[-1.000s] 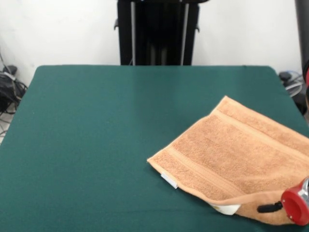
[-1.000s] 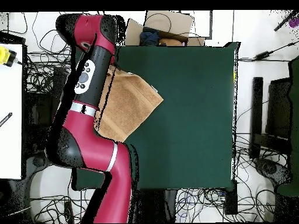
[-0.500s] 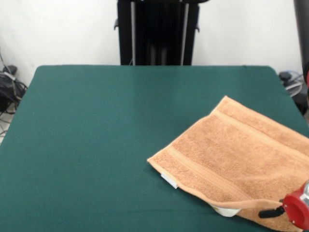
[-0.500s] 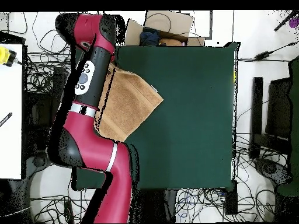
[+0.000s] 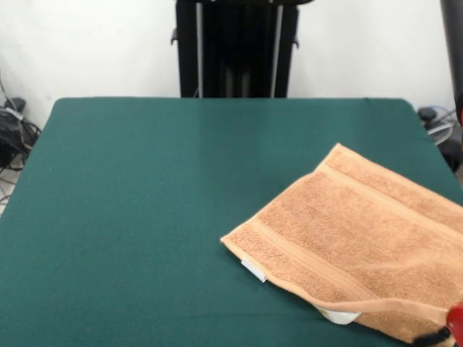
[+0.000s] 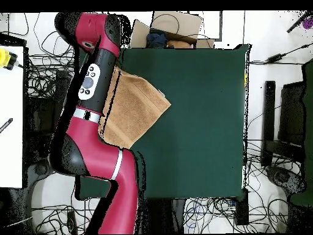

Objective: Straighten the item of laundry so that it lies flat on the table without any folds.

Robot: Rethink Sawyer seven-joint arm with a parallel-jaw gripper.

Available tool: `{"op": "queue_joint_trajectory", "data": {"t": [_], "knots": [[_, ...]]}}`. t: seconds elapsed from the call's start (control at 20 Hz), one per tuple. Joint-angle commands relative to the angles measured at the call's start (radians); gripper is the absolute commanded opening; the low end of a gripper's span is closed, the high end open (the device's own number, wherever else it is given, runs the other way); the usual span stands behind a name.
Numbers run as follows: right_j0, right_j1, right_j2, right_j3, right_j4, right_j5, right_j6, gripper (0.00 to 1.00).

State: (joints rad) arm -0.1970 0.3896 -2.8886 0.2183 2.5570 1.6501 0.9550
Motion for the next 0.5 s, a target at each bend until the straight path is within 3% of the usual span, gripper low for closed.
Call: {"op": "queue_joint_trajectory", "data": {"t": [0.05, 0.3, 0.5], "knots": [[-0.026, -0.017, -0.041, -0.114, 0.052, -0.256, -0.269, 1.0], [-0.024, 0.004, 0.071, -0.159, 0.095, -0.486, -0.511, 1.0], [-0.018, -0.009, 0.041, -0.133, 0.028, -0.489, -0.558, 1.0]]}}
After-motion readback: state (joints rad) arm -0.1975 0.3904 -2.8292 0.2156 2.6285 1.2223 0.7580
